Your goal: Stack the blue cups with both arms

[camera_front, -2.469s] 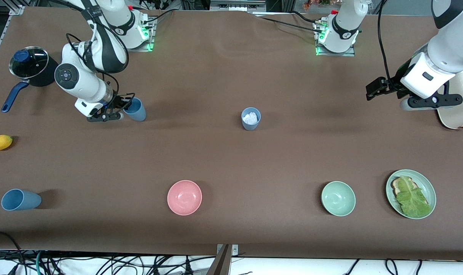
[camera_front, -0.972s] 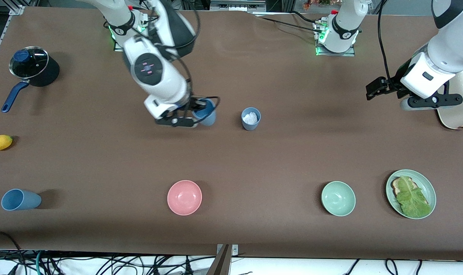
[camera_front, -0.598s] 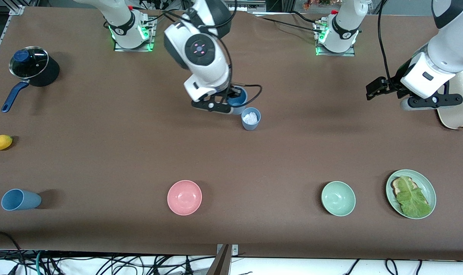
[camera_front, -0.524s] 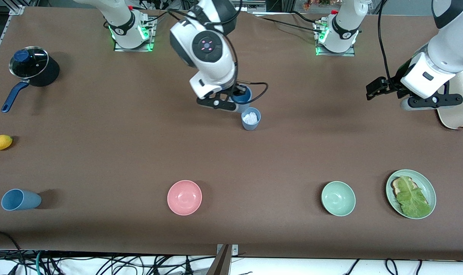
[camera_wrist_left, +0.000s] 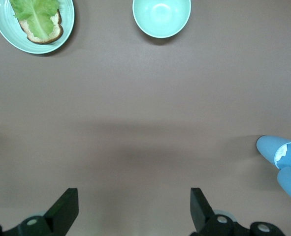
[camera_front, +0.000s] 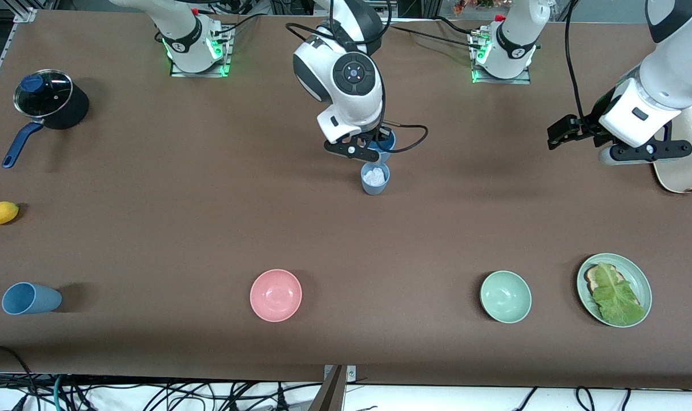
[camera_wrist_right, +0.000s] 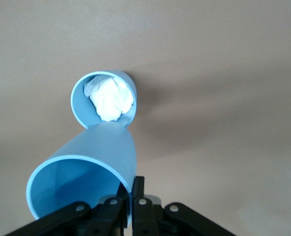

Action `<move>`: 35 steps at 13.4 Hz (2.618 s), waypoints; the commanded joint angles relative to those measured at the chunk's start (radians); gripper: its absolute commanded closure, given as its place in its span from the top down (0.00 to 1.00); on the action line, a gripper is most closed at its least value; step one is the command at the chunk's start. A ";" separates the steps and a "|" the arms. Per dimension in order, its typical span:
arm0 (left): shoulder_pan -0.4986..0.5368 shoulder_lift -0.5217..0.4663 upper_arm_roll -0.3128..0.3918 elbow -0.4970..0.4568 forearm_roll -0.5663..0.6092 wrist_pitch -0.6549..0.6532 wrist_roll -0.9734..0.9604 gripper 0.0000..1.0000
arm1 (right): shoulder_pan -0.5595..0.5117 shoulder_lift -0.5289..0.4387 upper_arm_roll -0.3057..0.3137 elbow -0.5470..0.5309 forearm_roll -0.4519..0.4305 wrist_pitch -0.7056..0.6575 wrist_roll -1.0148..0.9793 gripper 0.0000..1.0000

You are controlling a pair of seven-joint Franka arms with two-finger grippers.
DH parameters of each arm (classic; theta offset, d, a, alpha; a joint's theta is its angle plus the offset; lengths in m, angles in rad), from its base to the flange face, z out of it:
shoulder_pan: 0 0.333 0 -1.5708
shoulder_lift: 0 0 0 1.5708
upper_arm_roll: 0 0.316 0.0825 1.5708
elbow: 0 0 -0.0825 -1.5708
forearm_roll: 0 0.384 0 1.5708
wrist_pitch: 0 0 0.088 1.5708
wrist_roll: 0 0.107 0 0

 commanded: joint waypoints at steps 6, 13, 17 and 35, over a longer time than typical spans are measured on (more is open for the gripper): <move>0.006 -0.005 -0.006 0.012 0.033 -0.017 0.009 1.00 | -0.001 0.049 -0.019 0.064 0.011 0.023 0.000 0.00; 0.006 -0.005 -0.006 0.012 0.033 -0.017 0.009 1.00 | -0.003 0.061 -0.041 0.073 0.007 0.023 -0.014 0.00; 0.006 -0.005 -0.005 0.012 0.033 -0.017 0.011 1.00 | -0.004 0.061 -0.044 0.073 0.007 0.020 -0.031 0.00; 0.006 -0.007 -0.006 0.012 0.033 -0.029 0.012 1.00 | -0.337 -0.218 -0.058 -0.106 0.032 -0.064 -0.484 1.00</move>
